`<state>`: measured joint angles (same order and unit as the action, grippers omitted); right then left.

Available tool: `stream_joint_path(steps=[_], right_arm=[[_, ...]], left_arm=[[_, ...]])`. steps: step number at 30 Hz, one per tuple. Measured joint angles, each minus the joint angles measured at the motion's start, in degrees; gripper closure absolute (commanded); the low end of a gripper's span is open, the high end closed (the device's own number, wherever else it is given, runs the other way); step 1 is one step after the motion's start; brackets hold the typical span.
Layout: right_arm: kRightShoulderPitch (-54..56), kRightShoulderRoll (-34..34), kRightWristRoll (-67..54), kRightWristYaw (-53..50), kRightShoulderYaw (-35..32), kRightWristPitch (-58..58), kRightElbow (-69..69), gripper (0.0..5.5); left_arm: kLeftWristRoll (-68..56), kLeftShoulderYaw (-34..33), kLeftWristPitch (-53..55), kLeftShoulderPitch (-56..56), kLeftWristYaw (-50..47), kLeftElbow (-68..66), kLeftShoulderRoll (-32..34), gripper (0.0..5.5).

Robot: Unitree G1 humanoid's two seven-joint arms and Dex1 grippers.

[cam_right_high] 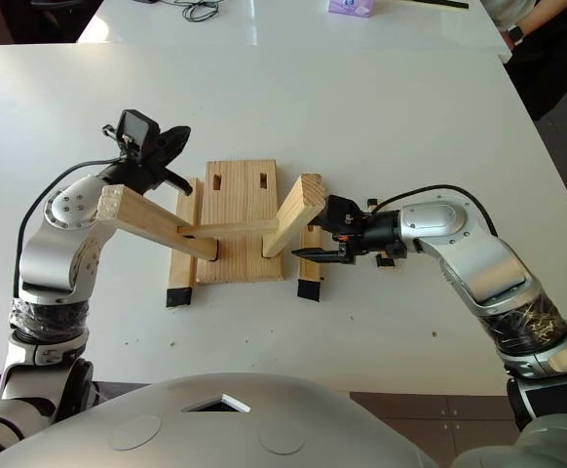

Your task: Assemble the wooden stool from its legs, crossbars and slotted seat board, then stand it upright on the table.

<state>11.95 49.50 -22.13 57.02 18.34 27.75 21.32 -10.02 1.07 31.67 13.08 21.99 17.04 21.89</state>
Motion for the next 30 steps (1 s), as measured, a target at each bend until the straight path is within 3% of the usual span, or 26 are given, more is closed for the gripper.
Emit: stream_joint_path(steps=[3, 6, 9, 12, 15, 17, 20, 23, 27, 30], right_arm=[[0.0, -3.1, 1.1, -1.5, 0.1, 0.0, -0.9, 1.81], [-1.4, -5.0, 1.8, -3.4, -1.1, -0.1, -1.2, 1.75], [-7.2, -4.6, -0.9, -5.0, -7.6, 1.2, 2.9, 1.75], [-16.0, -4.4, -3.6, -10.7, -19.6, 4.4, 10.3, 1.75], [-22.5, -10.5, -4.9, -23.2, -29.2, 10.2, 18.9, 1.75], [-24.9, -18.4, -6.2, -33.5, -31.3, 13.9, 24.2, 1.75], [-26.4, -30.5, -6.9, -46.8, -28.9, 16.9, 30.7, 1.75], [-27.3, -40.2, -5.4, -56.7, -25.2, 17.3, 32.1, 1.93], [-28.5, -43.1, -0.1, -61.4, -21.6, 15.8, 32.0, 2.56], [-31.1, -42.6, 5.4, -63.0, -17.5, 13.5, 31.7, 2.6]], left_arm=[[0.1, -1.6, -2.3, 0.6, -0.3, -3.9, 0.0, 5.5], [0.0, -1.8, -4.7, 0.5, 0.4, -5.5, 0.2, 5.5], [0.0, -3.4, -6.2, -0.8, 1.4, -4.9, 1.9, 5.5], [0.5, -6.4, -6.1, -3.7, 0.9, -1.5, 4.4, 5.5], [0.5, -9.7, -5.6, -6.5, 0.5, 2.3, 5.5, 5.5], [-3.3, -12.8, -1.9, -9.0, 0.4, 5.3, 4.5, 5.5], [-8.3, -17.3, 4.0, -15.8, -1.5, 9.7, 1.2, 5.5], [-8.4, -16.4, 4.0, -24.9, -1.8, 14.4, -0.1, 5.5], [-6.7, -13.6, 0.2, -29.6, -1.5, 17.6, -0.1, 5.5], [-5.4, -12.0, -2.8, -31.9, -1.5, 19.4, 0.1, 5.31]])
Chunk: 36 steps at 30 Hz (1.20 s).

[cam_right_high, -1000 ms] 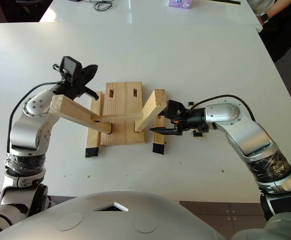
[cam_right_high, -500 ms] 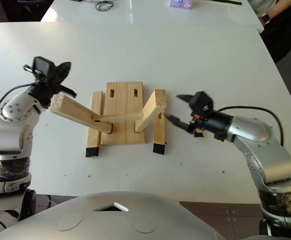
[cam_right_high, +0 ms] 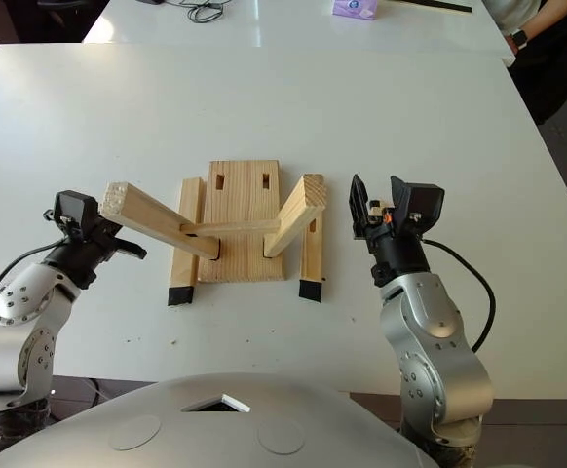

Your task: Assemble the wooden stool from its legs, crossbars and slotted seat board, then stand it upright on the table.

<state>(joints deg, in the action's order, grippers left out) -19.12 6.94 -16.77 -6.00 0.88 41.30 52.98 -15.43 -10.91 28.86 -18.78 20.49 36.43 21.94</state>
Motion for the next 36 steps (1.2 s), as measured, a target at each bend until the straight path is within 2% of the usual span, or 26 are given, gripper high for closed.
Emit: stream_joint_path(steps=[6, 10, 12, 22, 27, 28, 31, 33, 36], right_arm=[[-1.2, -0.5, 5.2, -0.9, 5.6, -2.6, -1.1, 2.6], [-1.2, -1.2, 6.8, -1.5, 4.9, -3.1, -2.0, 2.6], [-1.1, -1.8, 7.1, -1.8, 4.1, -3.1, -2.0, 2.34], [0.0, -3.8, 8.7, -3.0, 2.9, -2.4, -1.5, 0.92], [1.0, -4.9, 9.0, -4.3, -1.0, 0.1, 0.1, 0.11], [1.2, -4.9, 9.6, -4.6, -1.2, 1.1, 0.5, 0.11], [4.8, -5.9, 11.6, -6.3, 2.9, 5.2, 0.4, 0.11], [10.7, -8.9, 12.6, -7.1, 9.2, 6.9, -2.2, 0.11], [16.1, -10.3, 13.5, -8.2, 14.1, 8.4, -6.7, 0.11]], left_arm=[[1.3, 2.4, -1.1, -0.9, -2.3, 0.9, -2.2, 4.46], [2.0, 2.6, -0.7, 0.5, -3.3, 1.0, -2.4, 3.84], [2.0, 2.9, -0.2, 0.7, -3.7, 1.4, -2.6, 3.54], [0.8, 3.1, 3.1, 6.8, -7.8, 2.1, -4.8, 3.51], [1.8, 1.1, 4.4, 9.1, -9.7, 2.1, -4.1, 3.51], [1.8, 0.9, 5.2, 9.4, -9.6, 2.2, -3.7, 3.51], [1.5, 2.5, 9.7, 12.2, -9.5, 3.8, -3.0, 3.51], [0.8, 6.5, 12.9, 15.8, -9.8, 5.0, -3.7, 3.51], [1.7, 11.1, 16.2, 21.0, -11.8, 5.0, -5.3, 3.51]])
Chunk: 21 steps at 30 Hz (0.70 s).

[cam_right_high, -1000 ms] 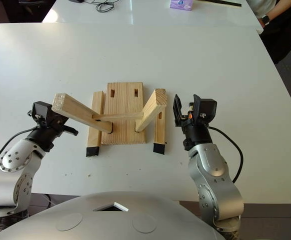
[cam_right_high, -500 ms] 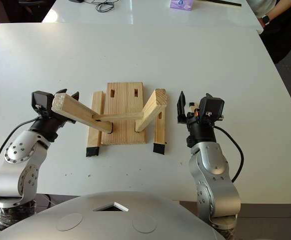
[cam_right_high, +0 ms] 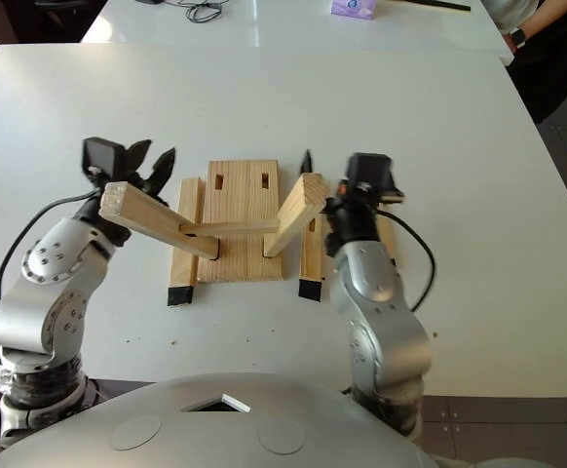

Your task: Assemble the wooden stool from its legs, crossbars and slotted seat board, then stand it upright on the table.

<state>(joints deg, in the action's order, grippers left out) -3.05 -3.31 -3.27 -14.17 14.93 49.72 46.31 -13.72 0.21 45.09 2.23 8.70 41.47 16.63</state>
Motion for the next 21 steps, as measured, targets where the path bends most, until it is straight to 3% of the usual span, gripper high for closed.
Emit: stream_joint_path(steps=[3, 9, 17, 21], right_arm=[[0.6, 0.1, -0.3, 0.3, 0.3, 0.4, -2.6, 0.11], [-0.1, 0.1, -1.1, 1.7, -9.3, -0.1, -4.4, 0.11], [-10.1, 6.8, -1.8, 7.9, -26.5, 1.9, 5.3, 0.11], [-14.7, 7.3, -3.4, 9.7, -26.0, 4.9, 11.6, 0.11]], left_arm=[[1.5, 2.1, 1.5, 3.6, -2.1, -1.3, -1.6, 3.51], [5.6, 1.6, -0.1, 1.6, -3.7, -4.5, -0.5, 3.51], [4.8, -13.0, -6.0, -10.3, 2.1, -3.8, 6.1, 3.51], [1.7, -19.7, -3.2, -18.3, 5.6, 3.1, 7.7, 3.51]])
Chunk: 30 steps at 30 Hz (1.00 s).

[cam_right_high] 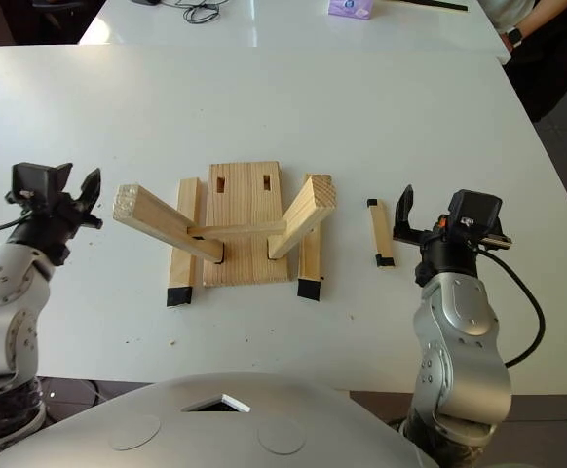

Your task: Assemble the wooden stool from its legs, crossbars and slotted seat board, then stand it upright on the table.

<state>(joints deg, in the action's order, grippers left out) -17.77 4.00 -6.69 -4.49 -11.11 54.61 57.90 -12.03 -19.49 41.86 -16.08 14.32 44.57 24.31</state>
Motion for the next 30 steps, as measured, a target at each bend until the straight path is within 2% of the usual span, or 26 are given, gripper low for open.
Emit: stream_joint_path(steps=[3, 5, 8, 10, 13, 16, 20, 25, 30], right_arm=[[-1.5, -2.3, -0.7, -2.3, 7.7, -0.2, 1.5, 0.11], [-0.8, -4.6, -1.4, -3.8, 15.1, 1.1, 1.7, 0.11], [4.5, -6.9, -2.1, -5.5, 25.8, 7.7, 1.5, 0.11], [6.2, -6.9, -1.7, -6.5, 27.2, 10.7, 0.8, 0.11], [8.1, -7.1, -1.0, -6.8, 26.0, 12.8, 0.6, 0.11], [8.9, -7.1, -1.5, -4.9, 21.8, 12.8, 0.3, 0.11], [12.3, -6.8, -1.1, -4.1, 14.9, 10.2, -0.6, 0.11], [14.3, -4.2, -1.0, -1.3, 13.0, 6.0, -5.0, 0.11], [10.4, 1.0, -0.7, 4.2, 14.0, -1.5, -14.4, 0.11]], left_arm=[[-3.6, -0.4, 3.5, -1.4, 1.2, 5.1, -0.3, 3.51], [-5.3, 3.0, 5.6, -0.8, 1.0, 7.3, -1.3, 3.51], [-7.2, 12.1, 8.6, 3.2, -0.7, 9.5, -4.9, 3.51], [-5.7, 12.9, 10.0, 5.7, -3.0, 9.2, -4.8, 3.51], [-4.6, 14.8, 11.1, 8.0, -4.6, 8.7, -5.2, 3.51], [-4.5, 16.6, 10.5, 8.3, -4.1, 7.6, -4.8, 3.51], [-3.0, 17.5, 4.5, 8.8, -2.0, 1.1, -3.4, 3.51], [0.0, 18.4, -3.7, 10.3, -1.5, -7.7, -3.3, 3.51], [4.1, 19.8, -17.3, 11.4, 1.4, -19.3, -2.2, 3.51]])
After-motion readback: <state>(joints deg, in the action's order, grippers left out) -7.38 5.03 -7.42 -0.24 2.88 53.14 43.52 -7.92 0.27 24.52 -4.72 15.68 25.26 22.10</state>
